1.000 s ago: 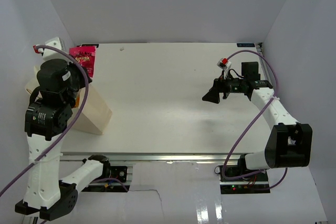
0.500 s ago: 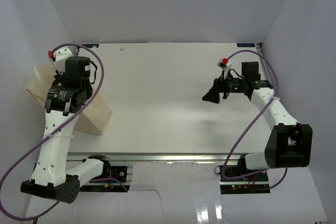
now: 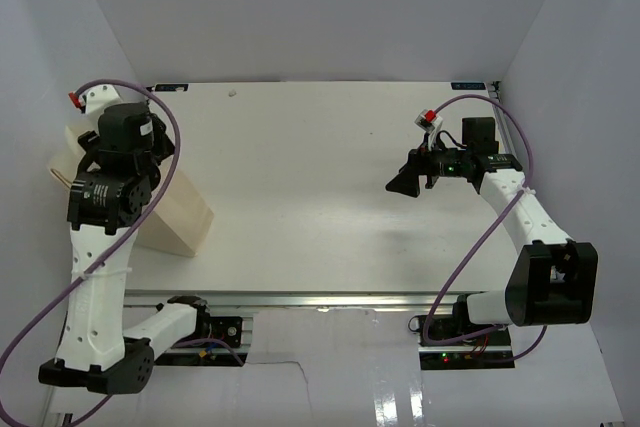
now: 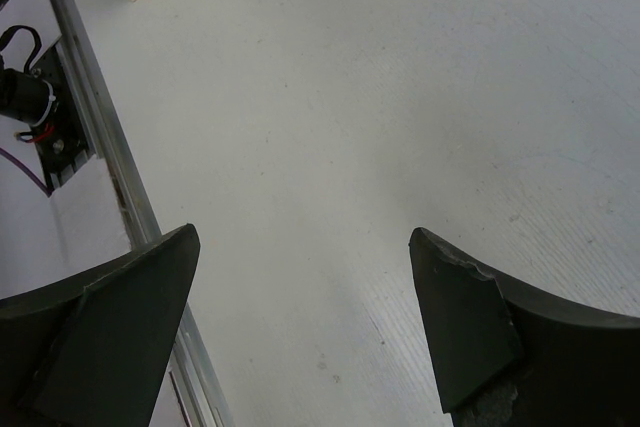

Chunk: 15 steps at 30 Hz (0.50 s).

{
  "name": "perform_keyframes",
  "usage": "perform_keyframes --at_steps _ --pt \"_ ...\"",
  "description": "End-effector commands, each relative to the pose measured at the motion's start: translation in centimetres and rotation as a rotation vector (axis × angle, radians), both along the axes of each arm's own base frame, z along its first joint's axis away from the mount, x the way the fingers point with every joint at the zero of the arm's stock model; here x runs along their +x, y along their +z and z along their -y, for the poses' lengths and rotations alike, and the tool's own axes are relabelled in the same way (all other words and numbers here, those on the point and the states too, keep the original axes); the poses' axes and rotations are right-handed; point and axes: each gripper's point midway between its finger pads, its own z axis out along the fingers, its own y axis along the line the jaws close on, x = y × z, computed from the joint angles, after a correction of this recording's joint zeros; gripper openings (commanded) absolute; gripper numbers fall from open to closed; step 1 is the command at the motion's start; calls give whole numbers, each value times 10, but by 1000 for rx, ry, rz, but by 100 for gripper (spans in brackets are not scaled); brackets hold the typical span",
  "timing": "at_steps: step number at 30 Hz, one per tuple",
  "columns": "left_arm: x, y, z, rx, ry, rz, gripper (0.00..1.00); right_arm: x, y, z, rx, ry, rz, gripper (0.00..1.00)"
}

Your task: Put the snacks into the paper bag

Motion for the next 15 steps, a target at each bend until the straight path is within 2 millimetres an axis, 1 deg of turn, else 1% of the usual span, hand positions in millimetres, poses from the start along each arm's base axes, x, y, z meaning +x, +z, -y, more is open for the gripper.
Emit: perform_keyframes --at_steps 1,2,3,4,5,6,7,8,9,10,11,12,13,14,15 --pt "10 48 47 -124 -288 190 79 0 5 2 2 -7 25 91" --pt "10 57 64 -140 -394 230 82 1 5 2 -1 -14 22 91" --pt "15 73 81 -156 -495 293 85 4 3 5 -16 -39 11 91" --pt "14 77 113 -215 -668 310 86 6 2 6 -25 -54 1 92" --pt "16 77 129 -249 -747 309 88 9 4 8 -35 -72 2 93" --pt "19 81 142 -287 -807 329 90 15 1 14 -69 -125 -6 95" --pt "13 82 168 -363 -947 328 96 17 2 18 -89 -151 -1 95" --pt "15 72 179 -403 -994 305 98 20 2 22 -108 -176 4 96" --pt "18 73 187 -433 -1033 316 98 29 4 32 -153 -245 19 98" --pt "16 70 195 -468 -1070 314 98 33 8 38 -179 -286 38 98" --pt "13 73 204 -482 -1129 329 98 39 9 49 -227 -344 56 99" --pt "14 64 206 -498 -1135 314 98 44 17 55 -247 -381 82 94" --pt "13 63 207 -500 -1147 322 98 46 24 62 -268 -415 112 91" --pt "12 63 211 -502 -1172 330 98 51 27 74 -316 -479 133 90" --pt "10 63 210 -499 -1176 337 98 52 33 80 -333 -508 158 90"
